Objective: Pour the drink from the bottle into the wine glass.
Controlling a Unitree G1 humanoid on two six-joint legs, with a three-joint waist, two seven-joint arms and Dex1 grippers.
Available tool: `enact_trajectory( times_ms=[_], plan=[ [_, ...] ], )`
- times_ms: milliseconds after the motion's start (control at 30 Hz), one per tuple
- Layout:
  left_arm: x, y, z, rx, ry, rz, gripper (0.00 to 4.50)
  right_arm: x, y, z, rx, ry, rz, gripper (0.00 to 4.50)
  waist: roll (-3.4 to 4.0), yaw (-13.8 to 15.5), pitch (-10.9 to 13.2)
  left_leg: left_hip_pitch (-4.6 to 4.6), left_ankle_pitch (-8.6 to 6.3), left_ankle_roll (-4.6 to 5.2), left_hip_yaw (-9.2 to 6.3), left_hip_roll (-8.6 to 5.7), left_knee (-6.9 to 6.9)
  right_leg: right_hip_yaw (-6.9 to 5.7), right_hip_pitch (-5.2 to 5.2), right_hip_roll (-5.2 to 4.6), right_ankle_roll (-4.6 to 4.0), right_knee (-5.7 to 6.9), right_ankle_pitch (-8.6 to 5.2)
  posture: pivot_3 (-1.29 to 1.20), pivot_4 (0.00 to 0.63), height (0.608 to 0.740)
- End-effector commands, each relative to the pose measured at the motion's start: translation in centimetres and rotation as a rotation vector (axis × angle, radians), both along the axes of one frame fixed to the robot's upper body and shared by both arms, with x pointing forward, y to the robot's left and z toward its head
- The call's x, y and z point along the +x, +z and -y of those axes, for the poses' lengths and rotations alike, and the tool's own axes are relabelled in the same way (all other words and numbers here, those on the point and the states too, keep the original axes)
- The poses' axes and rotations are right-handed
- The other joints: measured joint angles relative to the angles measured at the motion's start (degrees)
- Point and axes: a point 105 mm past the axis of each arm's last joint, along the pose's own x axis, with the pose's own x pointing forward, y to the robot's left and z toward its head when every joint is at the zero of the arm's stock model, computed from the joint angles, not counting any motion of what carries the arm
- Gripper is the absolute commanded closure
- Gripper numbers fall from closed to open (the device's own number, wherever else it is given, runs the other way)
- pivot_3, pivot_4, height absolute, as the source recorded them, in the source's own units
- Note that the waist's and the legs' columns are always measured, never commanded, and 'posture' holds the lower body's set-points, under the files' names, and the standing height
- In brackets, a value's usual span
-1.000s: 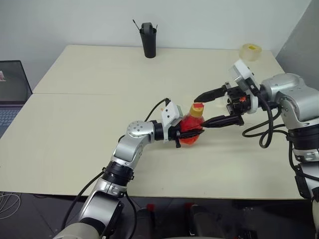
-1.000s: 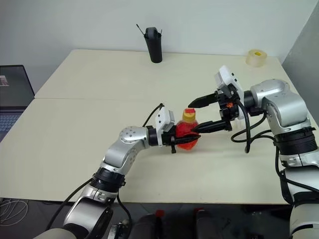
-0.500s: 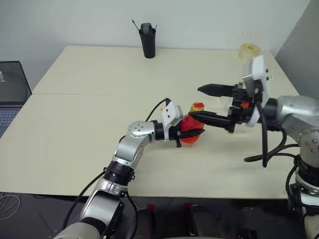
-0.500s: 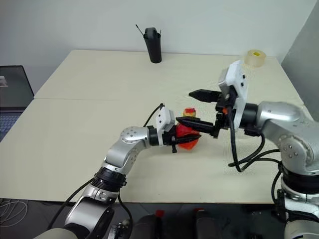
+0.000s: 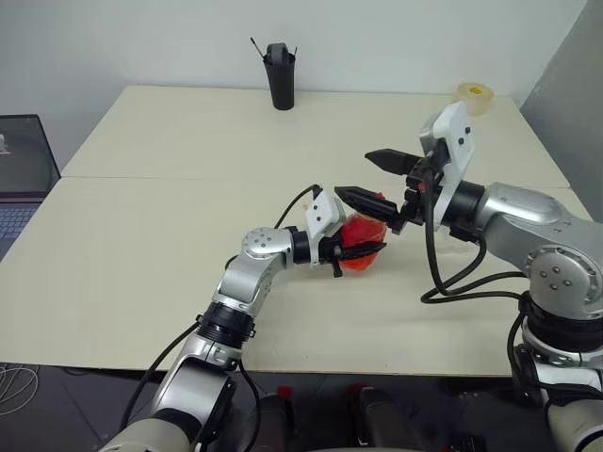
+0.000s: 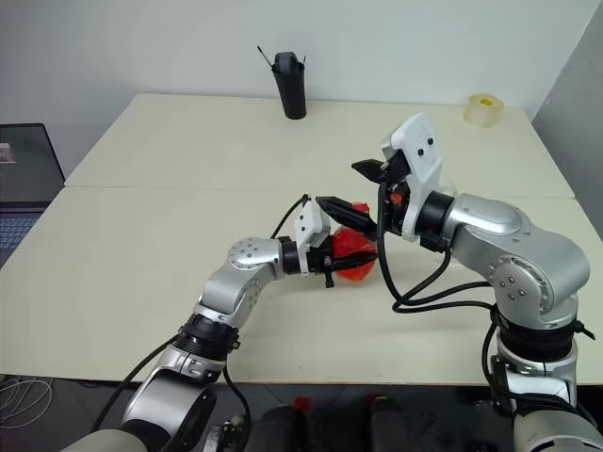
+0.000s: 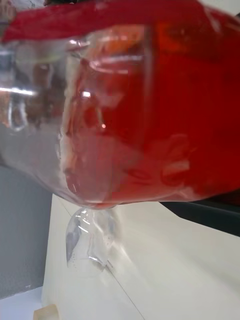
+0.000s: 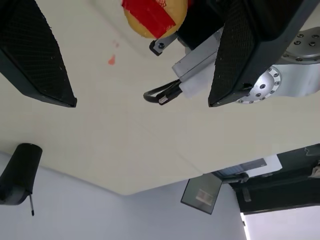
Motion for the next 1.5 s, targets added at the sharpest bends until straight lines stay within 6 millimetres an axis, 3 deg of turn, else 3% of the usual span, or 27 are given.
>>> enact_trajectory(
  times_ms=[33,267,400,800,900,1033,1300,1500],
  plan=[
    [-0.3,1.9,0.2,-0.05,-0.016,0.06,3.21,0.1,-0.2,0.1,0.018,-0.012,0.0,0.0,0.0,0.0,0.0,0.0,0.0,0.0,0.0,0.0,0.0,0.0,0.0,0.0,0.0,0.0,0.0,0.0,0.15,0.74],
    [-0.4,1.9,0.0,-0.048,-0.01,0.058,3.21,1.1,-1.2,1.3,0.03,-0.077,-0.031,0.0,0.0,-0.02,0.0,0.0,0.0,0.0,-0.01,-0.01,0.0,-0.01,0.0,0.01,0.0,0.0,0.0,0.0,0.15,0.74],
    [-0.3,1.8,-0.1,-0.04,-0.005,0.061,3.21,1.2,-1.3,3.4,0.035,-0.131,-0.043,0.0,0.0,0.01,0.0,0.0,0.0,0.0,0.0,-0.01,0.0,0.0,0.0,0.01,0.0,0.0,0.0,0.0,0.15,0.74],
    [0.5,2.0,-0.4,-0.032,0.012,0.075,3.21,-2.5,-2.2,6.7,-0.033,-0.064,-0.09,0.0,0.0,0.04,0.0,-0.01,-0.01,0.02,0.0,-0.05,-0.01,0.0,0.03,0.02,0.01,-0.04,0.0,0.0,0.15,0.74],
    [0.5,2.0,-0.4,-0.03,0.012,0.078,3.21,-2.6,-1.8,6.4,-0.023,-0.037,-0.079,0.0,0.0,-0.14,0.0,0.04,-0.02,0.03,0.06,-0.07,-0.02,0.01,0.02,0.09,0.0,-0.01,0.0,0.0,0.15,0.74],
    [0.6,2.2,-0.2,-0.033,0.011,0.082,3.21,-2.9,-1.1,4.5,0.004,0.041,-0.053,0.0,0.0,-0.13,0.0,0.04,-0.02,0.03,0.07,-0.08,-0.02,0.01,0.02,0.1,0.0,-0.02,0.0,0.0,0.15,0.74],
    [0.6,2.2,-0.4,-0.035,0.018,0.084,3.21,-1.2,0.0,0.8,0.044,0.074,-0.007,0.0,0.0,-0.01,0.0,0.0,0.0,0.01,0.02,-0.03,0.0,0.0,0.02,0.04,0.0,-0.02,0.0,0.0,0.15,0.74],
    [0.5,2.2,-0.5,-0.037,0.027,0.083,3.21,0.5,-0.1,0.1,0.045,0.045,-0.002,0.0,0.0,-0.02,0.0,0.0,0.0,0.0,0.0,-0.02,0.0,0.0,0.02,0.03,0.0,-0.03,0.0,0.0,0.15,0.74]
  ],
)
